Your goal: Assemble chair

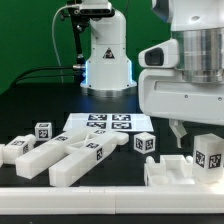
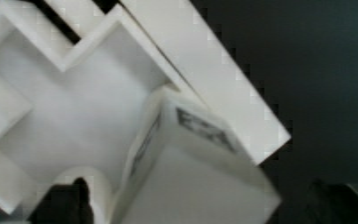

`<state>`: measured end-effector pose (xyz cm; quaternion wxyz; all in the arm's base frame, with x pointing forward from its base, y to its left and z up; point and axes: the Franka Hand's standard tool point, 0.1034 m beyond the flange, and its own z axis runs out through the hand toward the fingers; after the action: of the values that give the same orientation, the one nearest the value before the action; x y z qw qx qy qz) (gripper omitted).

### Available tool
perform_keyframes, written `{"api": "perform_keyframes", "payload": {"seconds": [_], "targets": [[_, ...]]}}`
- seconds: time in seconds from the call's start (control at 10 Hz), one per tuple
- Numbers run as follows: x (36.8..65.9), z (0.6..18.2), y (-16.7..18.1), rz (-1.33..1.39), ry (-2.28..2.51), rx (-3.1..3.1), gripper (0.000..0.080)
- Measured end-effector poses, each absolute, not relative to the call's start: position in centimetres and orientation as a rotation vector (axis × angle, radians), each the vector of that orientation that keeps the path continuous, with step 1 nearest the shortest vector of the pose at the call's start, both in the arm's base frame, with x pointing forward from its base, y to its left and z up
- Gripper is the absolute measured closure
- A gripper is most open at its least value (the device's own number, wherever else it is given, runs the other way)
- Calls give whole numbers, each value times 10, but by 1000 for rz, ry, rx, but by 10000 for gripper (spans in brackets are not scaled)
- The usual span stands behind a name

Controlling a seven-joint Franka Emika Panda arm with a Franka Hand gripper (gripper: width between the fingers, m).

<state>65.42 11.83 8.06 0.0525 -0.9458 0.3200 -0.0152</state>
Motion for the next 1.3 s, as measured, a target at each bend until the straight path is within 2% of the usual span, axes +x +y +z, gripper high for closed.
{"api": "perform_keyframes", "payload": {"seconds": [0.3,0.5,0.6,0.7,0.8,0.9,1.0,1.3], "targets": [[654,80,117,-65,643,-2972,156],[654,81,122,-153,-84,-3086,151],[654,80,119,-154,-184,-3079,151],[654,80,120,-150,-61,-3079,237],[654,80,120,-150,-74,-3082,373],[654,79,120,-149,-42,-3080,373],[654,79,118,-144,120,-3075,510],[658,78,115,-152,654,-2999,510]]}}
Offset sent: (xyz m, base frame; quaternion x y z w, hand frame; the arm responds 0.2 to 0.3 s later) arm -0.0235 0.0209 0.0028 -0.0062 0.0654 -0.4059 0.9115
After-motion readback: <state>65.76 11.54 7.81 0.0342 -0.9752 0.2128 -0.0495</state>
